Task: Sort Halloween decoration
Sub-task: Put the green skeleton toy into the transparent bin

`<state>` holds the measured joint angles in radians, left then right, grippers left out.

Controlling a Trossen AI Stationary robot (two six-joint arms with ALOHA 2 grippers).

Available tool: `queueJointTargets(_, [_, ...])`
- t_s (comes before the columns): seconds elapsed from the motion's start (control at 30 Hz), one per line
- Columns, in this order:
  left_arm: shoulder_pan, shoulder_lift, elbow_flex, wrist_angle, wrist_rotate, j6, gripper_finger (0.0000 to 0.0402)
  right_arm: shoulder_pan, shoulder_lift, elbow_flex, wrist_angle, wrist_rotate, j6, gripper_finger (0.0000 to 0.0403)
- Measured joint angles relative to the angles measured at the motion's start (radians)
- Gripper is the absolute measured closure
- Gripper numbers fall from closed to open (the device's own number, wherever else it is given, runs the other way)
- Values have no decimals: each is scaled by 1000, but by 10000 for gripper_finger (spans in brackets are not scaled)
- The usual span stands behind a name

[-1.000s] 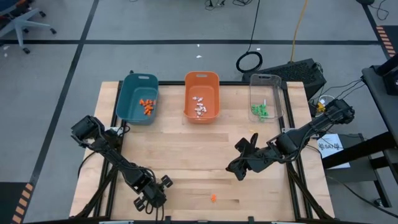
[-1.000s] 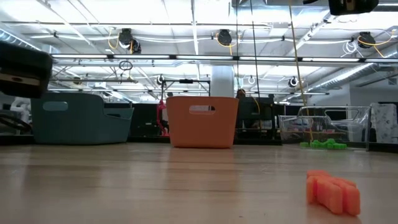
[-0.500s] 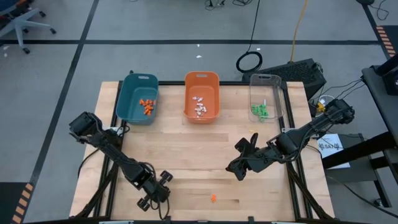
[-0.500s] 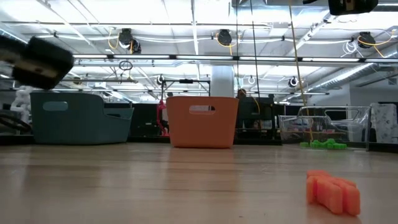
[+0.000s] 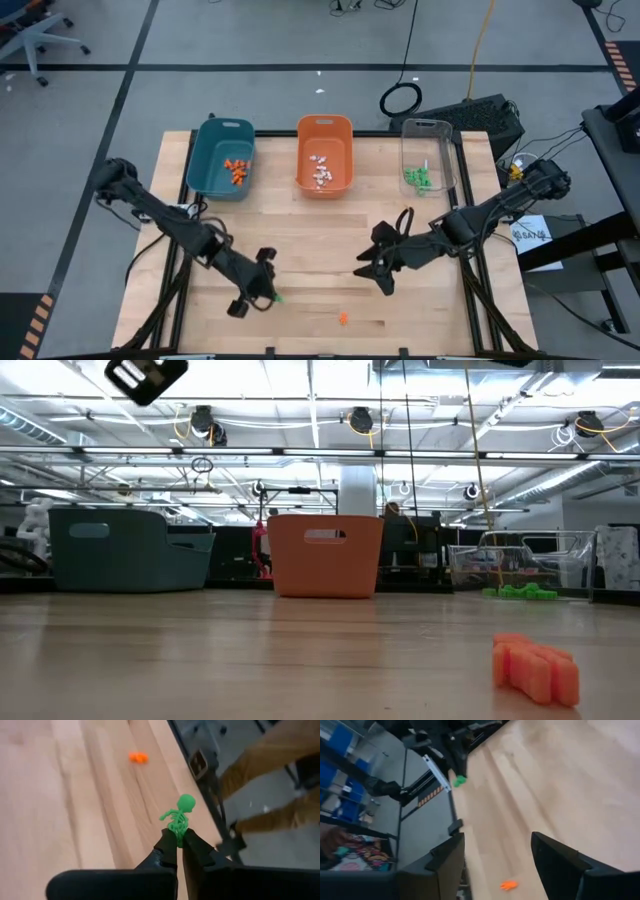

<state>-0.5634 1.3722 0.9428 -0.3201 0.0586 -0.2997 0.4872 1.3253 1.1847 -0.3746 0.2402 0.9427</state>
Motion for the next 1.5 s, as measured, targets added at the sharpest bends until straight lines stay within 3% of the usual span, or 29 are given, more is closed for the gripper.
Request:
queueJointTargets(0.3, [101,-80,56,-2,-1,-43,400,-98,-40,0,4,-2,-227,188])
queueJointTargets(0.5, [196,-80,148,-2,-14,-67,400,-168,-103,0,0,-5,-495,188])
queueJointTargets(0.7, [286,-80,240,-2,-105,-88,400,-236,-186,0,3,-5,-775,188])
queueJointTargets(0.97, [406,-80,274,62,-128,-97,400,-332,-249,0,192,-7,-1043,188])
queueJointTargets(1.2, [486,-51,274,198,-120,-202,400,-399,-241,1,252,-207,-1062,188])
queueJointTargets(1.5, [527,1,274,272,-9,-342,400,-458,-193,0,277,-297,-1155,188])
